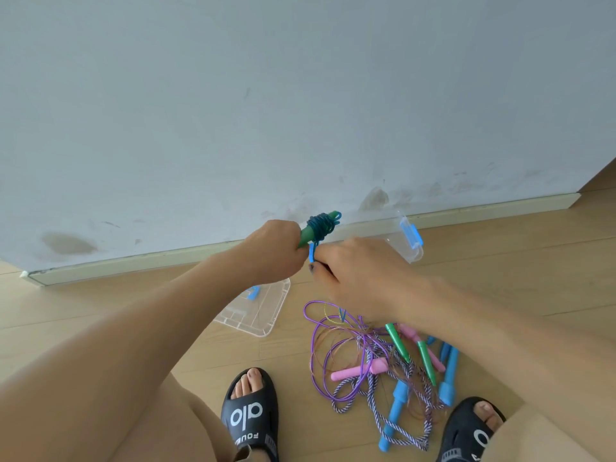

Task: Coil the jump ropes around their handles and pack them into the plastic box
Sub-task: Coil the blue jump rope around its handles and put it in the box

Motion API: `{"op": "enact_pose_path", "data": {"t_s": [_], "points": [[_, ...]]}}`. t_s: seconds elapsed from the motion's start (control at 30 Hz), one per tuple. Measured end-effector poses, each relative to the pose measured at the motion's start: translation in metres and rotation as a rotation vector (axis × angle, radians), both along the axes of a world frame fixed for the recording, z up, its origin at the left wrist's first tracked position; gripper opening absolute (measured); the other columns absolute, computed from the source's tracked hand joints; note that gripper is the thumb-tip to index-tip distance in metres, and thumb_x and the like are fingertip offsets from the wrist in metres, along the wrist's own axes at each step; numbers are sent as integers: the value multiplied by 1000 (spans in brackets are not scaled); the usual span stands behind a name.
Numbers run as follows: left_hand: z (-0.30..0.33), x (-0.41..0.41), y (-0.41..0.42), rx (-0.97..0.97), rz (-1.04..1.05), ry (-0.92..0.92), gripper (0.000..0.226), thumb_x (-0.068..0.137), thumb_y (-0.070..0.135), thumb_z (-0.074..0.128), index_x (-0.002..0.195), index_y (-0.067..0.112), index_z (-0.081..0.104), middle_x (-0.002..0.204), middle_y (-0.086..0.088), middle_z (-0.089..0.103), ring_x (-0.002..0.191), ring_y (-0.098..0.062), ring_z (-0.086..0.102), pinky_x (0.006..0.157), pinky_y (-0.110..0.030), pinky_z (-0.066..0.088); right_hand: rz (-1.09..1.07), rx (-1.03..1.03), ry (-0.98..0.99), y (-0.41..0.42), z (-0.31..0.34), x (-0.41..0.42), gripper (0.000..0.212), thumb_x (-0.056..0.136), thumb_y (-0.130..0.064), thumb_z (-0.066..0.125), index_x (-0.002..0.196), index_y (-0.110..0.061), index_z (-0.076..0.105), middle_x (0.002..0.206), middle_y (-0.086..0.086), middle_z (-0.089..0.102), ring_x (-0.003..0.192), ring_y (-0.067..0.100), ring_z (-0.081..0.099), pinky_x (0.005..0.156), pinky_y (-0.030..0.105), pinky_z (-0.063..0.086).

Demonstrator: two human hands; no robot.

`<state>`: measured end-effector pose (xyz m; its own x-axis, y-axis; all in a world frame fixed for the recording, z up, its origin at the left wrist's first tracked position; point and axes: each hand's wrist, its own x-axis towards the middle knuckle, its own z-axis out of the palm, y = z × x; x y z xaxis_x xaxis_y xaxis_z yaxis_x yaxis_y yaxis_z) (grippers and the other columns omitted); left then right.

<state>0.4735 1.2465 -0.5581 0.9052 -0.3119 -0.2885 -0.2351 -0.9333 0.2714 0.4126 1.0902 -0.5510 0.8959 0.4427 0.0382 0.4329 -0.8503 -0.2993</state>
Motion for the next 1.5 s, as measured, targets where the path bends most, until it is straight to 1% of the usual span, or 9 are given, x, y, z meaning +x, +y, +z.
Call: {"op": "enact_pose_path", "data": {"t_s": [0.17,0.4,0.6,0.77,0.87,0.97,1.17,1.33,1.5], "points": [[-6,-16,-18,174,-271,-232,11,97,19,40,96,12,48,89,-5,48,85,-32,59,63,-33,35,-7,52,-48,-24,17,19,43,98,-37,46,61,-17,37,52,-1,38,55,18,38,54,35,29],[2,-24,-30,278,-457,-435,28,101,28,37,120,10,47,110,-6,58,88,-31,64,64,-35,40,-59,289,79,-55,19,46,52,94,-47,58,54,-19,41,48,-4,32,50,12,29,51,27,24],[15,-33,-26,-118,-538,-630,18,86,21,62,93,6,56,75,-5,57,51,-32,51,42,-32,36,-87,618,493,-66,16,58,56,92,-47,63,64,-5,39,58,0,24,52,15,21,48,26,19],[22,-36,-21,-151,-378,-497,21,96,38,50,99,17,50,83,7,53,67,-26,48,55,-35,39,-158,865,665,-58,4,56,47,92,-39,62,63,-9,40,59,4,25,52,15,24,48,25,21],[26,-36,-18,-256,-312,-379,20,96,40,49,90,22,48,78,7,54,70,-24,50,59,-37,42,-259,719,549,-56,-10,53,51,99,-31,56,62,-1,39,52,-1,26,47,12,22,47,25,22],[32,-27,-11,-399,-144,-205,28,95,35,52,74,21,41,64,4,47,61,-19,44,56,-34,36,-345,521,453,-49,-22,44,53,98,-37,44,52,-13,35,41,-8,29,38,9,22,44,20,23],[15,8,13,-195,93,-105,26,95,30,47,78,10,46,74,-4,54,62,-23,46,53,-30,37,-244,332,288,-8,-16,-10,54,106,-39,28,63,-9,43,50,-1,43,51,19,41,56,34,36],[5,8,16,120,-60,-148,19,95,22,42,78,13,38,82,-8,54,67,-29,51,56,-33,39,-106,262,-38,-1,8,-14,46,102,-38,37,63,-15,40,52,1,51,54,26,46,53,38,37],[4,-15,-12,243,-284,-277,11,98,14,39,101,13,49,101,-6,57,90,-29,61,66,-31,38,-81,220,-185,-8,27,13,52,98,-42,46,58,-15,28,44,3,28,45,19,30,47,32,24]]}}
